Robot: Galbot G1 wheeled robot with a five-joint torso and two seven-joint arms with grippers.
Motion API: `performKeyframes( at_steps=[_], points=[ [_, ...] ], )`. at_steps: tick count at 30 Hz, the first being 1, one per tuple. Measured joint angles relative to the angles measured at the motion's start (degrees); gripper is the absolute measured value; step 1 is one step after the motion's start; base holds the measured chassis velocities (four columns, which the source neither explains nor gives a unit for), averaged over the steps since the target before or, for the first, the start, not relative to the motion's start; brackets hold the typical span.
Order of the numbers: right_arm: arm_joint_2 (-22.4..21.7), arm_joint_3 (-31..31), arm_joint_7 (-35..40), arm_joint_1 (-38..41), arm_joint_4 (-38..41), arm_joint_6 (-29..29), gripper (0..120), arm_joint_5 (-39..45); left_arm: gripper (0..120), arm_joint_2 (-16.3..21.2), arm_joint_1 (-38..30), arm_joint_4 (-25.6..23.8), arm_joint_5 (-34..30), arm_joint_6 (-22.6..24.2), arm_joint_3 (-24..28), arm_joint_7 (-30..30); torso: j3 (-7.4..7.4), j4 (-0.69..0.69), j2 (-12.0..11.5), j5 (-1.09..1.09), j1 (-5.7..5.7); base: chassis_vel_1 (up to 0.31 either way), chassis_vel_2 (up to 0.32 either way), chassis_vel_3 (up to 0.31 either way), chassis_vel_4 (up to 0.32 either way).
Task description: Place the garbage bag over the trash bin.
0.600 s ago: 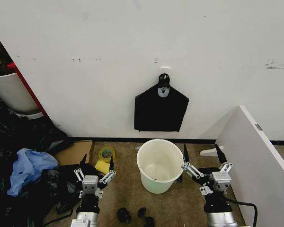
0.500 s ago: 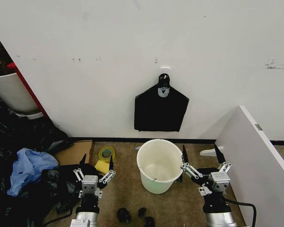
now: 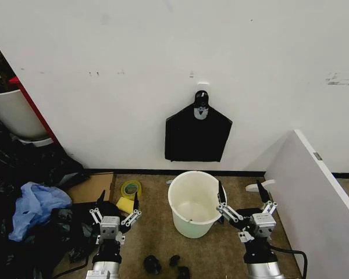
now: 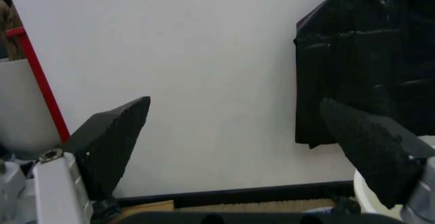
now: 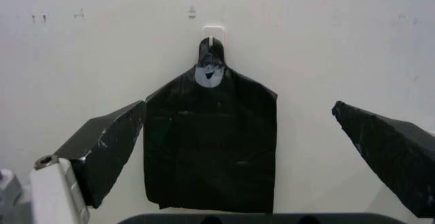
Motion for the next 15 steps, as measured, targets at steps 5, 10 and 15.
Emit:
performKeyframes(
  at_steps=[5, 10, 15],
  points=[
    [0.00, -0.07, 0.00, 1.08, -0.88, -1.08, 100, 1.71, 99, 0.15, 0.00, 0.18, -0.39, 0.00, -0.48, -0.08, 0.00, 0.00, 0.00, 0.00, 0.00, 0.000, 0.000, 0.000, 0.000],
    [0.00, -0.19, -0.21, 2.46, -2.08, -2.55, 100, 4.36, 99, 0.11, -0.32, 0.70, -0.94, -0.08, -0.93, -0.12, 0.00, 0.00, 0.00, 0.00, 0.00, 0.000, 0.000, 0.000, 0.000],
    [-0.34, -0.81, -0.80, 4.46, -4.55, -3.89, 100, 7.52, 99, -0.41, -0.58, 1.33, -0.97, -0.26, -1.12, -0.08, 0.00, 0.01, 0.00, 0.01, 0.00, 0.000, 0.000, 0.000, 0.000]
  ],
)
